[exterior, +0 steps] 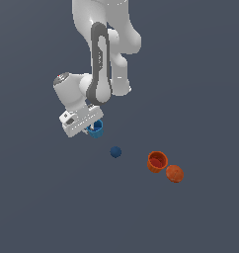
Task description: Pick up a designated object from a clutter of objects.
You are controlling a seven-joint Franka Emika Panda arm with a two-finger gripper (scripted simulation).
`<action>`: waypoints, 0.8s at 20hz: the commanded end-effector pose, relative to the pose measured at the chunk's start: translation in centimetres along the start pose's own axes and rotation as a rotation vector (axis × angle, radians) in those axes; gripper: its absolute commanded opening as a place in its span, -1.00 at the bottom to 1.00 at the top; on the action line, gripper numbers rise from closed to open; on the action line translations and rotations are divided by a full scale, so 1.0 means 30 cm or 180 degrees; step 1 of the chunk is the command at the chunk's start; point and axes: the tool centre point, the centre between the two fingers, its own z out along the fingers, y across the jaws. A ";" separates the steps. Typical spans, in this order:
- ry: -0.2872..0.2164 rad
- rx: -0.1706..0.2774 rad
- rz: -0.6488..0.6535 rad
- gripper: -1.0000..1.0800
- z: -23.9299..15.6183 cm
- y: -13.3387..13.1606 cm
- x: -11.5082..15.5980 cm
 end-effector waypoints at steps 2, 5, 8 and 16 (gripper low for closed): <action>0.0000 0.0000 0.0001 -1.00 -0.003 0.000 0.002; 0.0000 0.0000 0.0001 -1.00 -0.016 -0.002 0.015; -0.0002 0.0000 0.0001 -1.00 -0.042 -0.004 0.038; -0.0011 -0.0003 0.0003 -1.00 -0.175 -0.017 0.154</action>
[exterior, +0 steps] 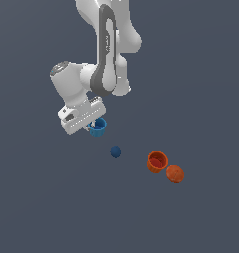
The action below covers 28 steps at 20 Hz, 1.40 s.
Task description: Pick up a designated object from a clutter of objects.
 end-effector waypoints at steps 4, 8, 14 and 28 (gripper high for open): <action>-0.0006 -0.0011 0.0000 -1.00 -0.136 -0.011 0.118; -0.0011 -0.0014 0.0001 -1.00 -0.251 -0.021 0.219; -0.0012 -0.0016 0.0002 -1.00 -0.432 -0.036 0.382; 0.0006 -0.0009 -0.0002 -1.00 -0.734 -0.049 0.663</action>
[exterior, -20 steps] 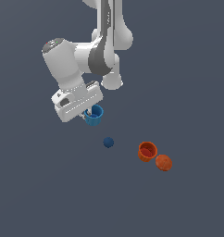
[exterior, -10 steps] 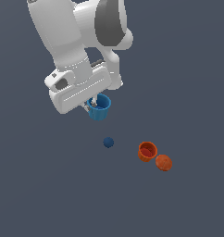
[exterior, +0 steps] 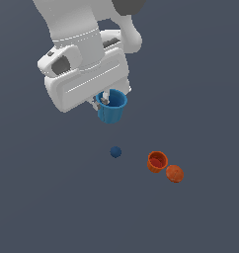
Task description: Pick up a designated object from a clutter of objects.
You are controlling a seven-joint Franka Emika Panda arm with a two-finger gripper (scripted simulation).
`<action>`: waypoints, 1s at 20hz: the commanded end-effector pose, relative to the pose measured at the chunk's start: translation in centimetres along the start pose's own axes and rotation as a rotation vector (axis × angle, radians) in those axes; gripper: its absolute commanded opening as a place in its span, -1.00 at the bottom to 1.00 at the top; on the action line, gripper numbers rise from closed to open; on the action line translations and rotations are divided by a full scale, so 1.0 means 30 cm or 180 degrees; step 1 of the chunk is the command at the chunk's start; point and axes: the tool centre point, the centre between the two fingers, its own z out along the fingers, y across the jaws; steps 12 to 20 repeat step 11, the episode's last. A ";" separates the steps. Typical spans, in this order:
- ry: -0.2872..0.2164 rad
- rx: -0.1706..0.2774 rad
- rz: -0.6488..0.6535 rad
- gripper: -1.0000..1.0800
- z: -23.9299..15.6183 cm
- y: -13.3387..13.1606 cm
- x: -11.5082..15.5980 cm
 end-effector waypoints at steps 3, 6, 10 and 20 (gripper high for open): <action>0.0008 -0.0001 0.0000 -1.00 -0.053 0.000 0.049; 0.0009 -0.0001 0.0000 -1.00 -0.071 0.001 0.067; 0.0011 0.0001 -0.0002 -1.00 -0.081 0.002 0.077; 0.0011 0.0001 -0.0002 -1.00 -0.081 0.002 0.078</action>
